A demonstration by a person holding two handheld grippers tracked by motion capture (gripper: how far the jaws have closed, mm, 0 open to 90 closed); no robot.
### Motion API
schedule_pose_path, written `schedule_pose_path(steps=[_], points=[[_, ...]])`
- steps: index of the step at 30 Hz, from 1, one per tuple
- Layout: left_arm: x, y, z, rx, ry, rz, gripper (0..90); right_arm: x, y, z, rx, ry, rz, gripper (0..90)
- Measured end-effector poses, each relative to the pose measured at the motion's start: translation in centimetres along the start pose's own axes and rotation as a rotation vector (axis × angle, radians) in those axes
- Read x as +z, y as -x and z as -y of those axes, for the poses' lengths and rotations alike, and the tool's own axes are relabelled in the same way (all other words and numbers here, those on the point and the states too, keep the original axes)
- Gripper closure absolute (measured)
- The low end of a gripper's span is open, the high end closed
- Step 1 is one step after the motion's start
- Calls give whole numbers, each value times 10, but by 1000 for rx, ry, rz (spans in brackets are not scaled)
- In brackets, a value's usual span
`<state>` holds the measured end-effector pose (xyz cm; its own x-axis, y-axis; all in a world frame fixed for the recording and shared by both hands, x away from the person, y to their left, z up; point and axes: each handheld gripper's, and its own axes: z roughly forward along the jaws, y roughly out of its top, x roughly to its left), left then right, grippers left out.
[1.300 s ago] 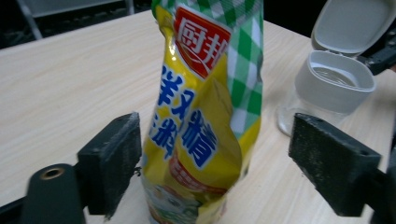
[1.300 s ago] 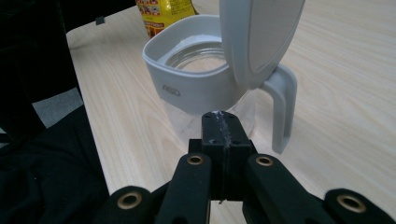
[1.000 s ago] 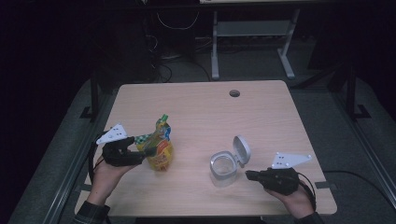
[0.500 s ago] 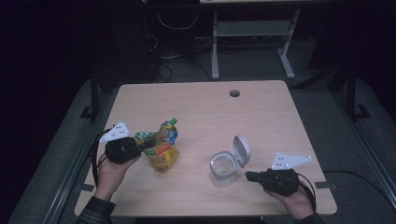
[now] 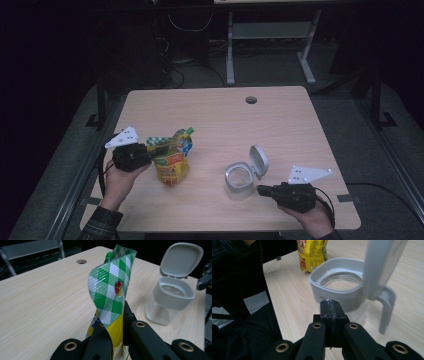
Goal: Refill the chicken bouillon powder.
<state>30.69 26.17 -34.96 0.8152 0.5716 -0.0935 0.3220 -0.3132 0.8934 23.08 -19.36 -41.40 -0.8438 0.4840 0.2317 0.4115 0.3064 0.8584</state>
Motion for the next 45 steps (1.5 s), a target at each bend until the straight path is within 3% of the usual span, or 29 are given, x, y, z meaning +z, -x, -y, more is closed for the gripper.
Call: schedule_pose_path(steps=[16,21,35,45], points=[[-11,11,-31,33,21,73,900,15,-20,-23,-42,50,-14,900],[-10,15,-35,36,23,90,900,24,-27,-32,-52,61,0,900],[-14,33,-56,42,43,184,900,62,-39,-52,-69,65,44,900],[-16,50,-64,63,41,224,900,89,-46,-62,-67,74,90,900]])
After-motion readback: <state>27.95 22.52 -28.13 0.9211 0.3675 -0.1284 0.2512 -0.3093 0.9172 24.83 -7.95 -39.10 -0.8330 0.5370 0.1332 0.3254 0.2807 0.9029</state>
